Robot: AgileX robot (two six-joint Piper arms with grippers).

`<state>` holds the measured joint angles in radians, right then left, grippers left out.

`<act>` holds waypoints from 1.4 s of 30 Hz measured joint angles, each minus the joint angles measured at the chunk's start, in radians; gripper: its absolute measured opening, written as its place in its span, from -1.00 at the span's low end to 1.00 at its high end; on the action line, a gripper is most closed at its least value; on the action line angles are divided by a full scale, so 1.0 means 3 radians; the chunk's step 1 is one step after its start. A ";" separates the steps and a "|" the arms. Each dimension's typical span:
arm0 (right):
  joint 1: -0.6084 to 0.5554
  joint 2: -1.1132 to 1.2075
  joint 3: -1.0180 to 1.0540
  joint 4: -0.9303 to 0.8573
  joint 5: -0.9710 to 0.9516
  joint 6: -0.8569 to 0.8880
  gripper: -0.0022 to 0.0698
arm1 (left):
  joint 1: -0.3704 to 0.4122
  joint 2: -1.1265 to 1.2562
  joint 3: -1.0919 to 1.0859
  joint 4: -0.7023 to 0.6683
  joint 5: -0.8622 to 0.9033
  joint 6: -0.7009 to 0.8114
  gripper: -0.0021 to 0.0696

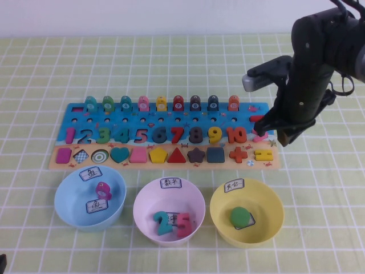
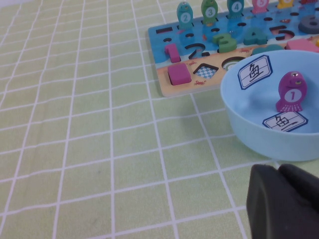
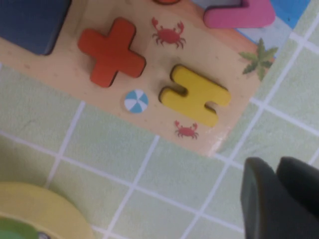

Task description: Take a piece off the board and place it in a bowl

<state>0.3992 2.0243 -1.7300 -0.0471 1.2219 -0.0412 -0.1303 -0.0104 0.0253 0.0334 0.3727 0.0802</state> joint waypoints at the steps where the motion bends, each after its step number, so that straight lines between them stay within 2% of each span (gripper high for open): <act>1: 0.0000 0.0030 -0.0034 0.0000 0.0000 0.0015 -0.80 | 0.0000 0.0000 0.0000 0.0000 0.0000 0.0000 -0.95; 8: 0.0033 0.0238 -0.0313 0.0080 0.0005 0.0108 0.03 | 0.0000 0.0000 0.0000 0.0000 0.0000 0.0000 -0.95; 10: 0.0061 0.0291 -0.0368 0.0093 0.0005 0.0118 0.16 | 0.0000 0.0000 0.0000 0.0000 0.0000 0.0000 -0.95; 12: 0.0082 0.0332 -0.0393 0.0100 0.0005 0.0137 0.20 | 0.0000 0.0000 0.0000 0.0000 0.0000 0.0000 -0.95; 28: 0.0126 0.0624 -0.0421 0.0066 0.0005 0.0448 0.23 | 0.0000 0.0000 0.0000 0.0000 0.0000 0.0000 -0.95; 39: 0.0126 0.0644 -0.0428 0.0058 0.0005 0.0485 -0.05 | 0.0000 0.0000 0.0000 0.0000 0.0000 0.0000 -0.95; 42: 0.0126 0.0644 -0.0428 0.0058 0.0005 0.0491 -0.07 | 0.0000 0.0000 0.0000 0.0000 0.0000 0.0000 -0.95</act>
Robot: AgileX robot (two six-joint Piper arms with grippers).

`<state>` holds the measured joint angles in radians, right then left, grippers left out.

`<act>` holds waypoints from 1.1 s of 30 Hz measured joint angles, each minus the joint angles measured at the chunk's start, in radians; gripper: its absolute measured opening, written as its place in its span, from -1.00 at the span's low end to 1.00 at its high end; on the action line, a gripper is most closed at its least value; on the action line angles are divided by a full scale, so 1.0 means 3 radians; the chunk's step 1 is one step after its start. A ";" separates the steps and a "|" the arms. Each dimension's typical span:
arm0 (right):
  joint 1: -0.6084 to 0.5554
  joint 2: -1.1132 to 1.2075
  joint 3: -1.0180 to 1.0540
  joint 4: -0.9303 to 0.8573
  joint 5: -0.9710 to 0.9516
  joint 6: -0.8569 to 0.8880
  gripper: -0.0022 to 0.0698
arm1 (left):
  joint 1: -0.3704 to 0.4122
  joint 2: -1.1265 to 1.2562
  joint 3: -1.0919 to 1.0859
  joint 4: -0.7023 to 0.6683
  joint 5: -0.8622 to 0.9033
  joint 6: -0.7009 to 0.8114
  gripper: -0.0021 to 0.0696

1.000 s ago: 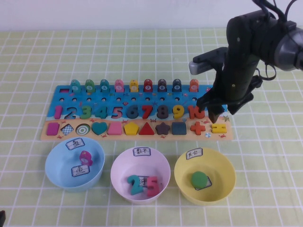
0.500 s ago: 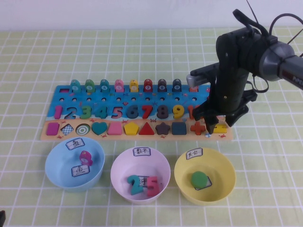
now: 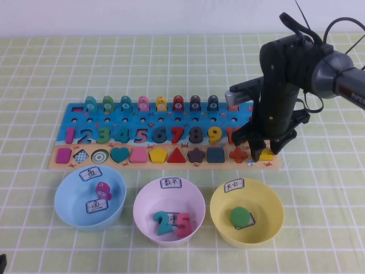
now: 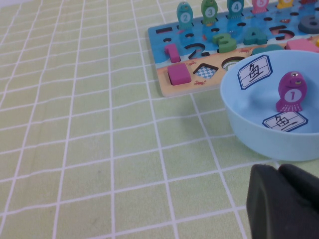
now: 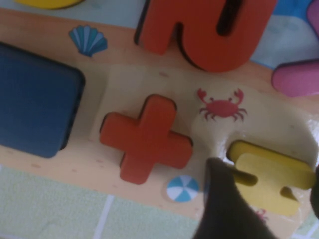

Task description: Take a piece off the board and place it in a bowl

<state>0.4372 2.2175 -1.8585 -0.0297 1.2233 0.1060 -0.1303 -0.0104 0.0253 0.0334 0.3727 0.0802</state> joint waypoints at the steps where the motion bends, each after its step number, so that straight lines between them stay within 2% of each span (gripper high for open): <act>1: 0.0000 0.0000 0.0000 0.0000 0.0000 0.0002 -0.07 | 0.0000 0.0000 0.0000 0.0000 0.0000 0.0000 -0.95; 10: 0.0000 0.0006 -0.0109 0.0000 0.0028 0.0008 -0.07 | 0.0000 0.0000 0.0000 0.0000 0.0000 0.0000 -0.95; 13: 0.0000 -0.0002 -0.0199 0.0000 0.0028 0.0008 -0.17 | 0.0000 0.0000 0.0000 0.0000 0.0000 0.0000 -0.95; 18: 0.0000 -0.0085 -0.0214 0.0013 0.0013 0.0008 -0.16 | 0.0000 0.0000 0.0000 0.0000 0.0000 0.0000 -0.95; 25: 0.0000 -0.0364 -0.0219 0.0124 0.0020 -0.0034 -0.16 | 0.0000 0.0000 0.0000 0.0000 0.0000 0.0000 -0.95; 29: 0.0007 -0.0577 -0.0219 0.0382 0.0025 -0.0164 -0.16 | 0.0000 0.0000 0.0000 0.0000 0.0000 0.0000 -0.95; 33: 0.0134 -0.0948 -0.0074 0.0437 0.0025 -0.0297 -0.16 | 0.0000 0.0000 0.0000 0.0000 0.0000 0.0000 -0.95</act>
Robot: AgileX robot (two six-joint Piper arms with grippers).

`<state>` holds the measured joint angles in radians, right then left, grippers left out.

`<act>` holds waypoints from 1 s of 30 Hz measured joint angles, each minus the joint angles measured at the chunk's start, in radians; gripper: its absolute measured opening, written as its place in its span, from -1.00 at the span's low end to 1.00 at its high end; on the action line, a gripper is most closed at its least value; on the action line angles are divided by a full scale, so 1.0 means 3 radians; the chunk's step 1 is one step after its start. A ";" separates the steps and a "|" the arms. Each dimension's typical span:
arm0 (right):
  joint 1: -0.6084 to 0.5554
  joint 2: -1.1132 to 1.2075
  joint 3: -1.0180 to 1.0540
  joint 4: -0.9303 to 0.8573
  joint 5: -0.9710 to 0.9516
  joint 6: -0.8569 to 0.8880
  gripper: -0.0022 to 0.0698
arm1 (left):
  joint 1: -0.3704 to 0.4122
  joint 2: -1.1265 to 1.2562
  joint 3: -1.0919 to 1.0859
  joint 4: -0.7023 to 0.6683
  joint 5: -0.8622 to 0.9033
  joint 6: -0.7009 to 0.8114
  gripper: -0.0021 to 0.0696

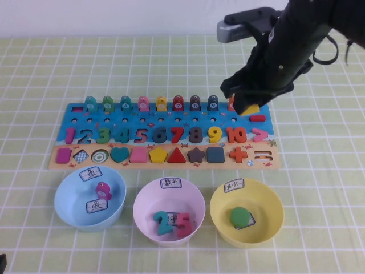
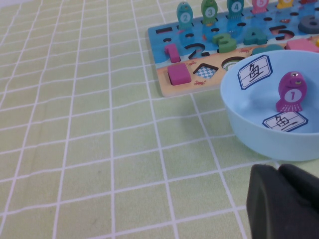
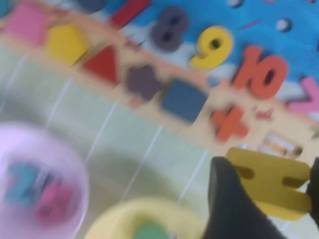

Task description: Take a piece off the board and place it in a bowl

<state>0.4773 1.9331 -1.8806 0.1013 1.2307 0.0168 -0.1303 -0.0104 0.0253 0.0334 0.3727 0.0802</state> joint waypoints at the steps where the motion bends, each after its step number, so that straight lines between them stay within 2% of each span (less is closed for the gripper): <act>1: 0.0051 -0.0095 0.0076 -0.0021 0.0000 -0.0009 -0.16 | 0.0000 0.0000 0.0000 0.0000 0.0000 0.0000 -0.95; 8: 0.0372 -0.0848 0.1096 -0.0109 0.0008 -0.0056 -0.16 | 0.0000 0.0000 0.0000 0.0000 0.0000 0.0000 -0.95; 14: 0.0471 -0.0974 0.1783 -0.0083 -0.0109 -0.0056 -0.16 | 0.0000 0.0000 0.0000 0.0000 0.0000 0.0000 -0.95; 25: 0.0471 -0.0904 0.2003 0.0004 -0.0811 -0.0162 -0.15 | 0.0000 0.0000 0.0000 0.0000 0.0000 0.0000 -0.95; 30: 0.0471 -0.0832 0.2003 0.0062 -0.0857 -0.0193 0.35 | 0.0000 0.0000 0.0000 0.0000 0.0000 0.0000 -0.95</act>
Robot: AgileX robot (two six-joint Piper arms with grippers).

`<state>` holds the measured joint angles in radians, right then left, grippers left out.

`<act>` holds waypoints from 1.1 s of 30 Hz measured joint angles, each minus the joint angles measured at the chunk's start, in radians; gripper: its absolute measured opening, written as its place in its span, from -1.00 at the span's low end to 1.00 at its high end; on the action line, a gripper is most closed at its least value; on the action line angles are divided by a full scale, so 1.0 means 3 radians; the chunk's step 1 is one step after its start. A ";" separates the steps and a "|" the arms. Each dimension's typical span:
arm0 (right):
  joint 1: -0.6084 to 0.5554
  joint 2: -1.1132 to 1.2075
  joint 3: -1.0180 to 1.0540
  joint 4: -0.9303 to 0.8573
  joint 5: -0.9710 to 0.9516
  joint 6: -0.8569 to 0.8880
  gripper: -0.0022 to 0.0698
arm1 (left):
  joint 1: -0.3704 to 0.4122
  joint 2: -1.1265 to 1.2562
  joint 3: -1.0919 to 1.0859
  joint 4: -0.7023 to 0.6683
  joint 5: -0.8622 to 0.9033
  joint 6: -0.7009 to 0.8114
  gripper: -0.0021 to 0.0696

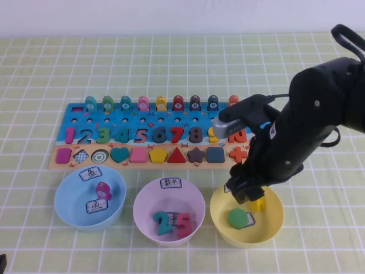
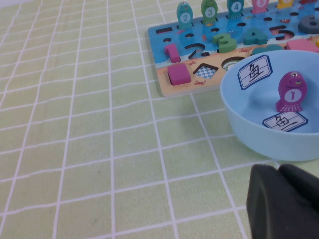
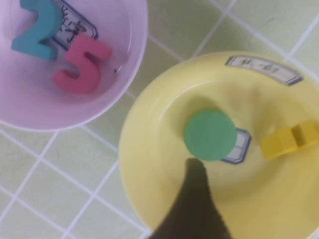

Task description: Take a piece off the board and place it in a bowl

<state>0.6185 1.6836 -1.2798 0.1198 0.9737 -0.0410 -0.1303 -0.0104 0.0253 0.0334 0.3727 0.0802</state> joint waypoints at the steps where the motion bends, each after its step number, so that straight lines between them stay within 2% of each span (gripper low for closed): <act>1: 0.0000 0.0014 0.0000 0.0017 0.0016 0.0000 0.40 | 0.0000 0.0000 0.0000 0.0000 0.0000 0.0000 -0.95; 3: 0.0000 0.0023 0.0000 0.0062 0.0060 0.0000 0.42 | 0.0000 0.0000 0.0000 0.0000 0.0000 0.0000 -0.95; 5: 0.0000 0.0016 0.0000 0.0091 0.0083 0.0006 0.28 | 0.0000 0.0000 0.0000 0.0000 0.0000 0.0000 -0.95; 7: 0.0000 -0.0049 0.0003 0.0097 0.0067 0.0059 -0.01 | 0.0000 0.0000 0.0000 0.0000 0.0000 0.0000 -0.95; 10: 0.0000 -0.0291 0.0024 0.0102 -0.0042 0.0113 -0.63 | 0.0000 0.0000 0.0000 0.0000 0.0000 0.0000 -0.95; 13: 0.0000 -0.0735 0.0145 0.0077 -0.0293 0.0137 -0.87 | 0.0000 0.0000 0.0000 0.0000 0.0000 0.0000 -0.95; 16: 0.0006 -0.1253 0.0479 -0.0012 -0.0650 0.0137 -0.95 | 0.0000 0.0000 0.0000 0.0000 0.0000 0.0000 -0.95; 24: 0.0006 -0.2704 0.1820 -0.0077 -0.1700 0.0137 -0.98 | 0.0000 0.0000 0.0000 0.0000 0.0000 0.0000 -0.95; 29: 0.0006 -0.3347 0.2274 -0.0198 -0.1942 0.0137 -0.98 | 0.0000 0.0000 0.0000 0.0000 0.0000 0.0000 -0.95; 33: 0.0006 -0.3580 0.2436 -0.0320 -0.1936 0.0137 -0.98 | 0.0000 0.0000 0.0000 0.0000 0.0000 0.0000 -0.95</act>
<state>0.6203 0.6095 -0.5490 0.0240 0.3928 0.0000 -0.1303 -0.0104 0.0253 0.0334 0.3727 0.0802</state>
